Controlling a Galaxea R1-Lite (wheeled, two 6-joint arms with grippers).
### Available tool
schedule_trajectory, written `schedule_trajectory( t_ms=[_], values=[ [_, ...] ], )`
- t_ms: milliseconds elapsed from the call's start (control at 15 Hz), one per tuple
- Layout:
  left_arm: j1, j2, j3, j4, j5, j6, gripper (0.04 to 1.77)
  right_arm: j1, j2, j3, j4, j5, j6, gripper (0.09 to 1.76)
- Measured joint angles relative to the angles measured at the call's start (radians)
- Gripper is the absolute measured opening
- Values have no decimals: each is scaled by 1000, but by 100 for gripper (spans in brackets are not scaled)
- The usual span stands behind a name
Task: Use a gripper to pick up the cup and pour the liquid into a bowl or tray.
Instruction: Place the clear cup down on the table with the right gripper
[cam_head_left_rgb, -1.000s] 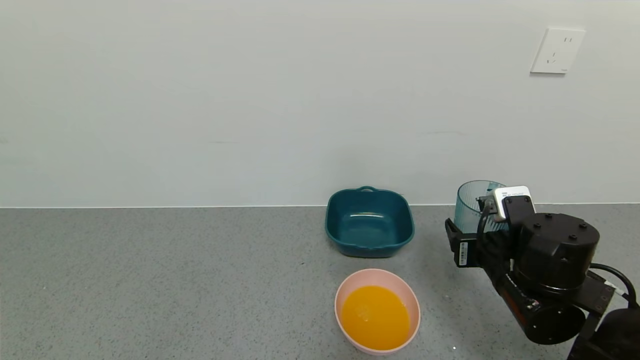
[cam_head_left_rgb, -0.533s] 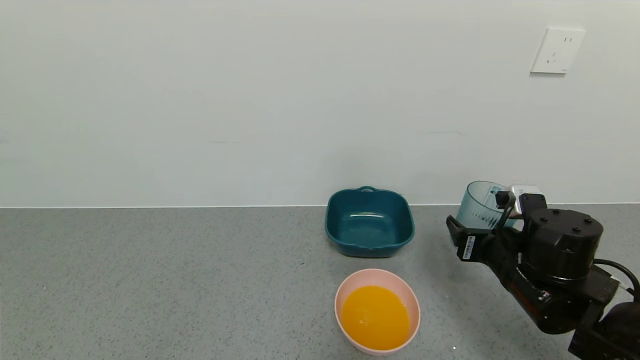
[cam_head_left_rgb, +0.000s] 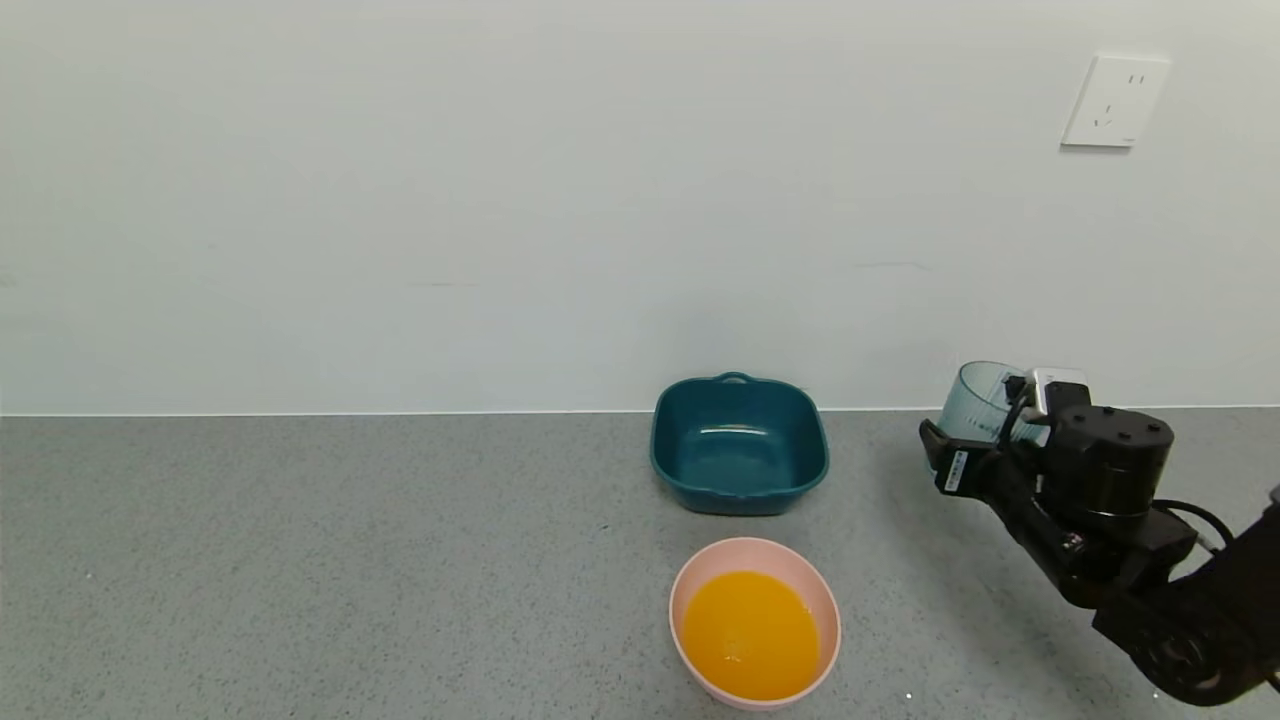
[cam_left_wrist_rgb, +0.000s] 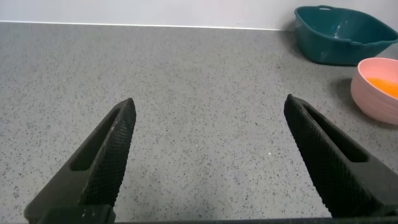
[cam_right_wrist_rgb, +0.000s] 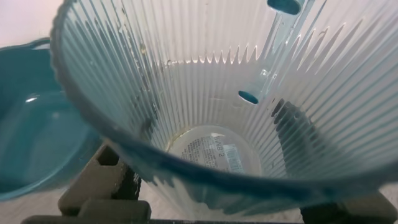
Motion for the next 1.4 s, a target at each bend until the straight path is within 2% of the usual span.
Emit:
schedule_trajectory(
  t_ms=[200, 467, 1000, 1400],
  values=[
    [0, 0, 0, 0, 0, 0, 172, -70, 87, -68, -10, 37, -10, 136],
    [0, 0, 0, 0, 0, 0, 172, -121, 182, -145, -12, 53, -31, 136],
    [0, 0, 0, 0, 0, 0, 172, -151, 333, -269, -14, 60, -70, 136],
    [0, 0, 0, 0, 0, 0, 172, -150, 404, -311, -37, 60, -77, 136]
  ],
)
